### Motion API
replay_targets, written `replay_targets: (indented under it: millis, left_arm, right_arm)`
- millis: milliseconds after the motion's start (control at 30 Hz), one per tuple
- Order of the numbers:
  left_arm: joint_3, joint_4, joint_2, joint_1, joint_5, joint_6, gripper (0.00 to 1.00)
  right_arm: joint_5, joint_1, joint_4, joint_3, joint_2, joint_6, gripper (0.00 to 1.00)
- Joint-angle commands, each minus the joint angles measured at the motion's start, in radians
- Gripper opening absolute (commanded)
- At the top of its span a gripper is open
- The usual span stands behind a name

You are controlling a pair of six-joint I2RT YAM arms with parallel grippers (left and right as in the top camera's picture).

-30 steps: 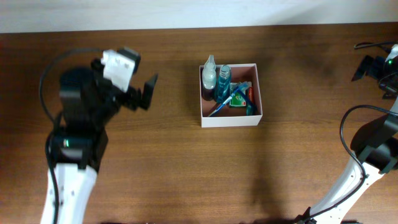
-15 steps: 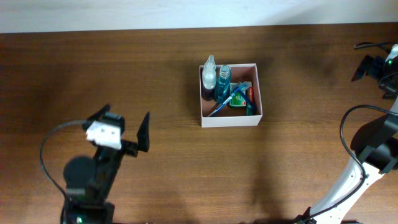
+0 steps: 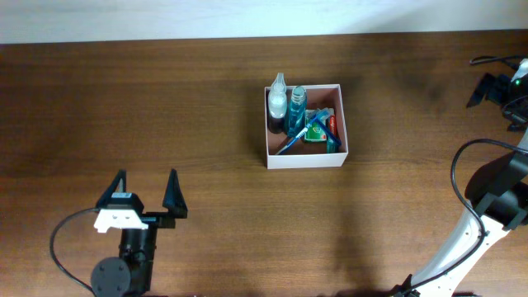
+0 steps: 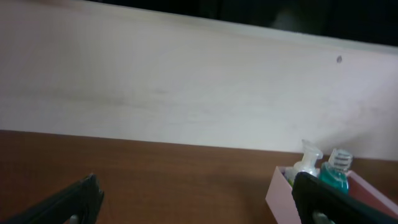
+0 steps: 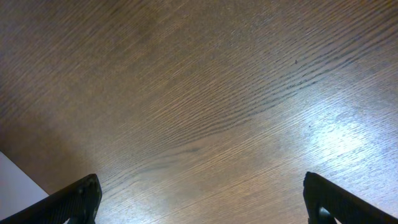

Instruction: Pack container

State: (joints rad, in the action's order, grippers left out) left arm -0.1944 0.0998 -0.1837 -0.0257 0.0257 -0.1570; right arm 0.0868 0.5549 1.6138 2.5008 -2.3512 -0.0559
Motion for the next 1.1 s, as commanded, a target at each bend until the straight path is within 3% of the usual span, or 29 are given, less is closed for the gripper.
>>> replay_targets:
  millis: [0,600,767,1067]
  left_arm:
    - [0.042,0.010,0.055,0.005,-0.031,-0.050,0.99]
    - [0.186,0.102,0.179,0.005,-0.034,-0.052,0.99]
    - [0.186,0.051,0.179,0.005,-0.069,-0.051,0.99]
    - [0.186,-0.182,0.179,0.005,-0.075,-0.051,0.99]
  right_arm:
    - [0.002,-0.005,-0.003,-0.005,0.031,-0.005,0.99]
    - [0.002,-0.005,-0.003,-0.005,0.031,-0.005,0.99]
    - [0.002,-0.005,-0.003,-0.005,0.031,-0.005,0.99]
    - [0.002,-0.005,-0.003,-0.005,0.031,-0.005,0.99]
